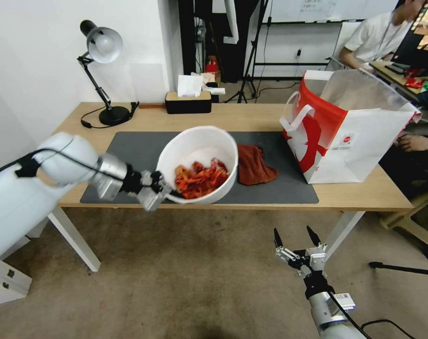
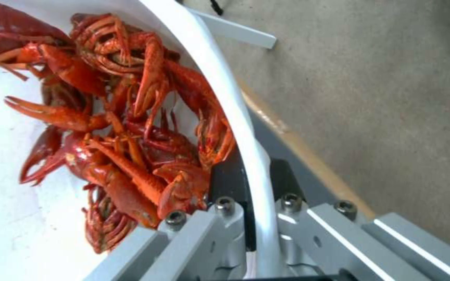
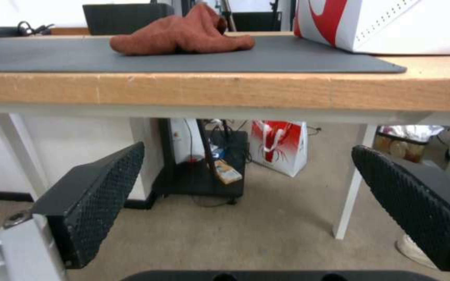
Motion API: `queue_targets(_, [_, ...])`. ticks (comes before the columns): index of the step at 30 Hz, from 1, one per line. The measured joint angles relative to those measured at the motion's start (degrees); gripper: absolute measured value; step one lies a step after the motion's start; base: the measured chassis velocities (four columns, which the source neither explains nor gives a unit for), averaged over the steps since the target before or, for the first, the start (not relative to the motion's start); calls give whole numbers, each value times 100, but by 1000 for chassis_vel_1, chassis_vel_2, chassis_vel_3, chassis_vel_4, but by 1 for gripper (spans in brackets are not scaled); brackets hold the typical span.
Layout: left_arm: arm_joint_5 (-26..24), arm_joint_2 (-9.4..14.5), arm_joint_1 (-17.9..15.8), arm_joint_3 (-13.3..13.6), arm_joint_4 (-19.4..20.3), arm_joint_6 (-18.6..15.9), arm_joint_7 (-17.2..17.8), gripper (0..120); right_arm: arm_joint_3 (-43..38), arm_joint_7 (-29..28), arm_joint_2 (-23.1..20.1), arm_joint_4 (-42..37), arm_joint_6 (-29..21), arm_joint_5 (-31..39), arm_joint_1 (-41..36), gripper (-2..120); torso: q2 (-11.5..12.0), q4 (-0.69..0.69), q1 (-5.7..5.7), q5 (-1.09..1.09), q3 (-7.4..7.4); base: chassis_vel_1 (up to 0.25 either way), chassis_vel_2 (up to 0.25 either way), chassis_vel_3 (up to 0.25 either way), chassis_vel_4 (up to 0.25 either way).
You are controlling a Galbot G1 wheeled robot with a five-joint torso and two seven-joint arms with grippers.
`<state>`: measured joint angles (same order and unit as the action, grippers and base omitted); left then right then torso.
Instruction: Sweep shrimp from table into container with towel, then put container into takeout bag.
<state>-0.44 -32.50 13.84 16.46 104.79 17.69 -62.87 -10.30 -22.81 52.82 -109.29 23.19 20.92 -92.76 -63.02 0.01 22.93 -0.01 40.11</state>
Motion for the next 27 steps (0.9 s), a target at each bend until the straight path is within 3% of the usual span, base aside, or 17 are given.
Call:
queue_targets(1, [0,0,0,0,0,0,0,0,0,0,0,0,0,0,0,100,0,0,0,0,0,0,0,0,0])
queue_targets(2, [-42,-108,-288,287,-191,-2,49,0,-20,19,-5,0,4,-1,-24,100,0,0,0,0,0,0,0,0,0])
queue_targets(3, [-42,-108,-288,287,-191,-2,49,0,-20,19,-5,0,4,-1,-24,100,0,0,0,0,0,0,0,0,0])
queue_targets(6, [-142,-399,-956,851,-689,-55,201,0,-26,34,37,4,10,-5,11,100,0,0,0,1,0,0,0,0,0])
queue_targets(7, [-142,-399,-956,851,-689,-55,201,0,-26,34,37,4,10,-5,11,100,0,0,0,1,0,0,0,0,0])
queue_targets(9, [-154,-790,-1417,1110,-1181,-138,283,0,3,36,113,77,12,-17,78,100,0,1,-1,1,0,0,0,0,0])
queue_targets(10, [-154,-790,-1417,1110,-1181,-138,283,0,3,36,113,77,12,-17,78,100,0,1,-1,1,0,0,0,0,0])
queue_targets(12, [-151,-1370,-1840,1276,-1756,-158,334,0,30,37,161,159,12,-21,126,100,0,0,0,2,0,0,0,0,0])
queue_targets(13, [-151,-1370,-1840,1276,-1756,-158,334,0,30,37,161,159,12,-21,126,100,0,0,0,2,0,0,0,0,0])
queue_targets(15, [-132,-1894,-2143,1410,-2229,-118,358,0,34,37,176,188,12,-24,141,100,0,-6,0,2,0,0,0,0,0])
queue_targets(16, [-132,-1894,-2143,1410,-2229,-118,358,0,34,37,176,188,12,-24,141,100,0,-6,0,2,0,0,0,0,0])
queue_targets(18, [-112,-2428,-2432,1533,-2800,-32,369,0,11,37,194,202,12,-24,146,100,0,-2,-1,2,0,0,0,0,0])
queue_targets(19, [-112,-2428,-2432,1533,-2800,-32,369,0,11,37,194,202,12,-24,146,100,0,-2,-1,2,0,0,0,0,0])
queue_targets(20, [-91,-2684,-2574,1576,-3121,15,370,0,5,36,219,213,12,-25,145,100,0,-1,-1,2,0,0,0,0,0])
queue_targets(22, [-73,-2827,-2647,1590,-3293,33,375,0,3,37,233,214,12,-29,143,100,0,0,-1,2,0,0,0,0,0])
queue_targets(23, [-12,-3097,-2795,1604,-3625,82,380,0,1,37,268,214,12,-48,136,100,0,-1,0,1,0,0,0,0,0])
queue_targets(27, [82,-3475,-3030,1606,-4112,161,393,0,2,40,308,225,12,-73,128,100,0,-1,0,3,0,0,0,0,0])
